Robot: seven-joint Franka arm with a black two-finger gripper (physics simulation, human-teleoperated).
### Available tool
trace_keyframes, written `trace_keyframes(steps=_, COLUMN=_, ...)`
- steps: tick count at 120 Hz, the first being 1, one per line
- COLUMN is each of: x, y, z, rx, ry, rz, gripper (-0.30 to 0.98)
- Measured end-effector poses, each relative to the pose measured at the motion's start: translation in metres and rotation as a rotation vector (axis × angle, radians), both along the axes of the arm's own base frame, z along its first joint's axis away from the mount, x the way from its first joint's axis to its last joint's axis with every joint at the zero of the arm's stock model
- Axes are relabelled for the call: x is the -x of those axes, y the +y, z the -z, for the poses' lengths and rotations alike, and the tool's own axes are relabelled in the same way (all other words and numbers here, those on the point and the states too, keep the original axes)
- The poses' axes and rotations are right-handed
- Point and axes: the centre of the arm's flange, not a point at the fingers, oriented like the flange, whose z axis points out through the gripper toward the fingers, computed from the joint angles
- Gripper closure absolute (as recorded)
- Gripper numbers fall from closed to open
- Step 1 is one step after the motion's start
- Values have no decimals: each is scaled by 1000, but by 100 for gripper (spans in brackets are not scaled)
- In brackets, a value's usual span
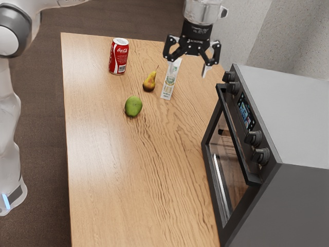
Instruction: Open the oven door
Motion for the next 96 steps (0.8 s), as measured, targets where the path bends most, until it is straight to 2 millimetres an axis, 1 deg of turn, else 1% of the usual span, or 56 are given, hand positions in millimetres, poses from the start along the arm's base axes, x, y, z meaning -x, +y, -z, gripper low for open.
trace_keyframes(steps=6, x=3, y=-9, z=-1, rx=-3, ry=-8, rz=-17, gripper=0)
trace_keyframes(steps=11, x=10, y=-14, z=-10, rx=-1, ry=-29, rz=-34, gripper=0)
trace_keyframes(steps=18, x=19, y=-22, z=-10, rx=-1, ry=-37, rz=-51, gripper=0)
trace_keyframes(steps=23, x=31, y=-25, z=-21, rx=3, ry=-61, rz=-62, gripper=0)
trace_keyframes(steps=29, x=39, y=-29, z=-28, rx=5, ry=-77, rz=-77, gripper=0)
trace_keyframes(steps=36, x=43, y=-50, z=-25, rx=2, ry=-67, rz=-64, gripper=0)
trace_keyframes(steps=39, x=43, y=-59, z=-22, rx=0, ry=-62, rz=-59, gripper=0)
trace_keyframes(steps=44, x=37, y=-69, z=-17, rx=3, ry=-67, rz=-63, gripper=0)
trace_keyframes(steps=58, x=23, y=-88, z=-14, rx=38, ry=-144, rz=-83, gripper=0)
trace_keyframes(steps=62, x=19, y=-92, z=-8, rx=45, ry=-156, rz=-89, gripper=0)
trace_keyframes(steps=67, x=18, y=-99, z=0, rx=52, ry=-173, rz=-92, gripper=0)
trace_keyframes(steps=78, x=18, y=-119, z=5, rx=79, ry=-220, rz=-85, gripper=0)
trace_keyframes(steps=85, x=20, y=-121, z=8, rx=90, ry=-240, rz=-95, gripper=0)
trace_keyframes(steps=89, x=22, y=-119, z=11, rx=93, ry=-249, rz=-106, gripper=0)
trace_keyframes(steps=96, x=22, y=-113, z=9, rx=103, ry=-272, rz=-128, gripper=0)
